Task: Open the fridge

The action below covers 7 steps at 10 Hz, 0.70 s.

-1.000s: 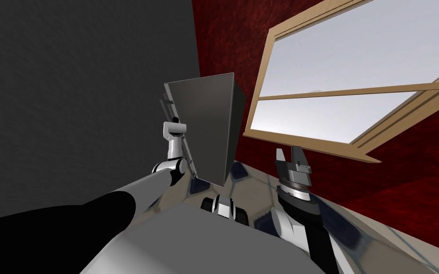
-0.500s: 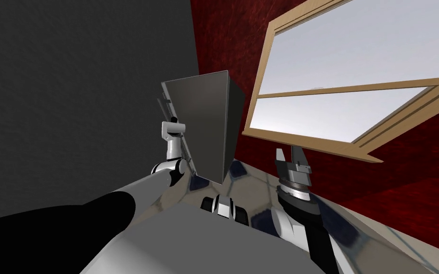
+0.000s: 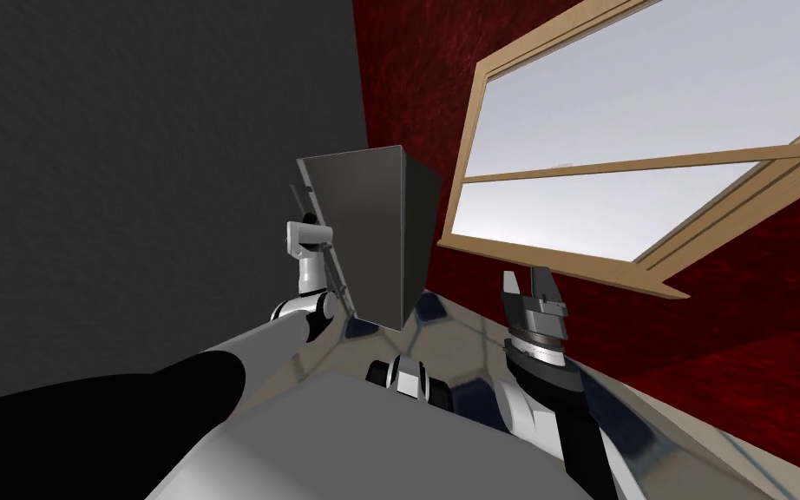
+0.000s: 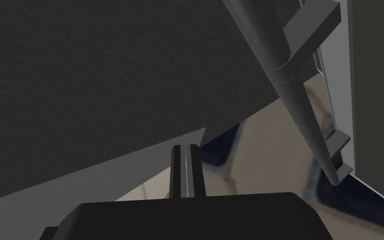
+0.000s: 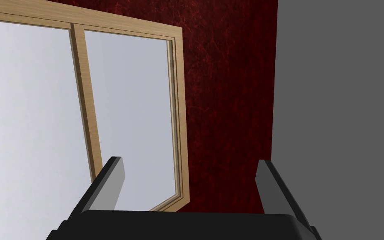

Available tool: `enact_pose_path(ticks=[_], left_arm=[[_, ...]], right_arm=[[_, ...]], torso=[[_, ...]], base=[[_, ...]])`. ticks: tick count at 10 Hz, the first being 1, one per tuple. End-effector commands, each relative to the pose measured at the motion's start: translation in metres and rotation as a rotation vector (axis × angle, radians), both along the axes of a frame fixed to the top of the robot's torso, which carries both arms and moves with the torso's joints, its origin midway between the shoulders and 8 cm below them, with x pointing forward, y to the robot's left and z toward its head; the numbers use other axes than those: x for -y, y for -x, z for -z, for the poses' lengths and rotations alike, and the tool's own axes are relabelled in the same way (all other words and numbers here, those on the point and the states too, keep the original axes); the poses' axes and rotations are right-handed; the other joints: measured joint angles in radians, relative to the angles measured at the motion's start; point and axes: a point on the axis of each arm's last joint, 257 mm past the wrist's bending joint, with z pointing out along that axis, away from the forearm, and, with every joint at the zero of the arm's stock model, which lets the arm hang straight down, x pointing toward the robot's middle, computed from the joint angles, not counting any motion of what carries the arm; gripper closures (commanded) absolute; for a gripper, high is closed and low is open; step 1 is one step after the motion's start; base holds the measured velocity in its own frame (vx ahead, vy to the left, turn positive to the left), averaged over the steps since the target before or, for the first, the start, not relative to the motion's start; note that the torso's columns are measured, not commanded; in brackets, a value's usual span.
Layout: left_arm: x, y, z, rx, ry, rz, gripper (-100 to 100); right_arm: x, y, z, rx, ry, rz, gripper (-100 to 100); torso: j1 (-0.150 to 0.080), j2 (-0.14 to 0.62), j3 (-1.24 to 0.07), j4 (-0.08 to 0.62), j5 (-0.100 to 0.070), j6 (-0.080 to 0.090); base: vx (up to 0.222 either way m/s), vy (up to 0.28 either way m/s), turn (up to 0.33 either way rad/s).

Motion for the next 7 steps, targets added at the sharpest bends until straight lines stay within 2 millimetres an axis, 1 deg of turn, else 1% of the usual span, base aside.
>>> enact_pose_path(ticks=[1, 2, 4, 5, 6, 7], left_arm=[[0.01, -0.018, 0.001, -0.003, -0.002, 0.06, -100], [0.014, -0.025, 0.002, -0.003, -0.003, 0.083, -100], [0.023, -0.042, 0.003, -0.004, -0.005, 0.137, -100], [0.021, -0.035, 0.003, -0.005, -0.002, 0.116, -100], [0.02, -0.041, 0.005, -0.006, -0.002, 0.149, -100], [0.019, -0.043, 0.006, -0.007, -0.001, 0.164, -100]], right_arm=[[0.0, 0.0, 0.0, 0.0, 0.0, 0.0, 0], [0.0, 0.0, 0.0, 0.0, 0.001, 0.0, 0], [0.0, 0.0, 0.0, 0.0, 0.001, 0.0, 0], [0.0, 0.0, 0.0, 0.0, 0.001, 0.0, 0], [0.0, 0.0, 0.0, 0.0, 0.0, 0.0, 0], [0.0, 0.0, 0.0, 0.0, 0.0, 0.0, 0]], torso=[[0.008, -0.005, -0.003, -0.002, 0.003, 0.0], [0.008, -0.004, -0.003, -0.002, 0.003, -0.001], [-0.003, 0.001, 0.001, 0.0, 0.0, -0.001], [-0.004, 0.002, 0.001, 0.0, -0.001, 0.003], [-0.007, 0.002, 0.001, 0.0, -0.001, 0.0], [-0.008, 0.002, 0.001, 0.0, -0.001, -0.005]], base=[[0.048, 0.142, -0.069], [0.076, 0.141, -0.054], [0.073, 0.165, -0.053], [0.018, 0.078, -0.019], [0.053, -0.021, 0.152], [0.095, -0.059, 0.209]])
